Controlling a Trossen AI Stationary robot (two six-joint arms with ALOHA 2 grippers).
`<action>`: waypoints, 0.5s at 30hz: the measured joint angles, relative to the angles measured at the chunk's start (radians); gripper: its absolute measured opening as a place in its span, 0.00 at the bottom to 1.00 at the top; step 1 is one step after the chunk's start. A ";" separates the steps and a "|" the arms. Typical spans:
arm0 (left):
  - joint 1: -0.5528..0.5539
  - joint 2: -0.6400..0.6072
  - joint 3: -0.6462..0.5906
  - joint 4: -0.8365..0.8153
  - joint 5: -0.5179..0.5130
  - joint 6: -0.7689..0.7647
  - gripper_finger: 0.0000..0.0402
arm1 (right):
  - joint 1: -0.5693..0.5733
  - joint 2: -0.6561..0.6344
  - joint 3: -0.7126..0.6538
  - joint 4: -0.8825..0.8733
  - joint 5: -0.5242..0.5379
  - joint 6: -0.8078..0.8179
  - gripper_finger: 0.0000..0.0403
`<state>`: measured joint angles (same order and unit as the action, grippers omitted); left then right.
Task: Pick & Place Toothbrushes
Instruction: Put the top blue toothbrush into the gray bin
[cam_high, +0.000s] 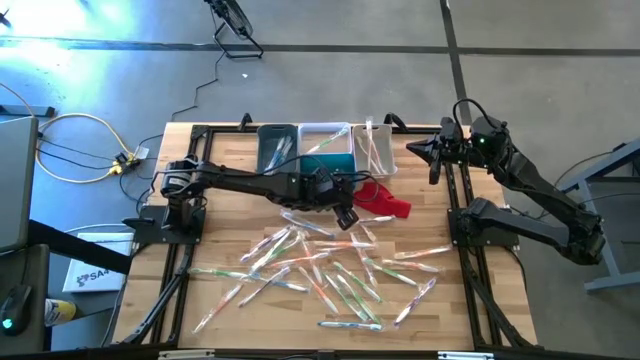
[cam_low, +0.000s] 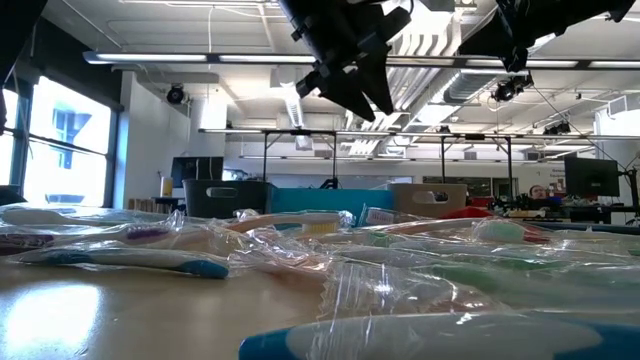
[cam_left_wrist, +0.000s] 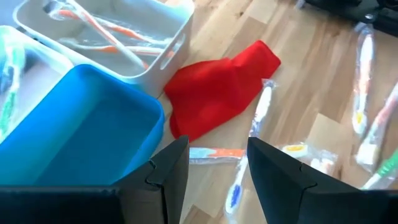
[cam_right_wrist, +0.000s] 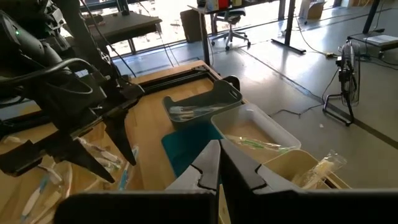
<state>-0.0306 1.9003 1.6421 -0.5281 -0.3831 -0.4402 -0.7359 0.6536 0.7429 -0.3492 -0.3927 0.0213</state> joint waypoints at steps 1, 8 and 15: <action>0.005 0.000 0.000 0.000 0.008 0.000 0.40 | 0.000 0.000 0.000 0.000 0.000 0.000 0.01; 0.007 0.000 0.000 -0.006 0.001 0.008 0.40 | 0.000 0.000 0.000 0.000 0.000 0.000 0.01; 0.006 0.000 0.000 -0.054 -0.016 0.003 0.40 | 0.000 0.000 0.000 0.001 0.001 0.000 0.01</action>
<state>-0.0242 1.8999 1.6421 -0.5825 -0.3992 -0.4376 -0.7357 0.6537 0.7429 -0.3481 -0.3920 0.0212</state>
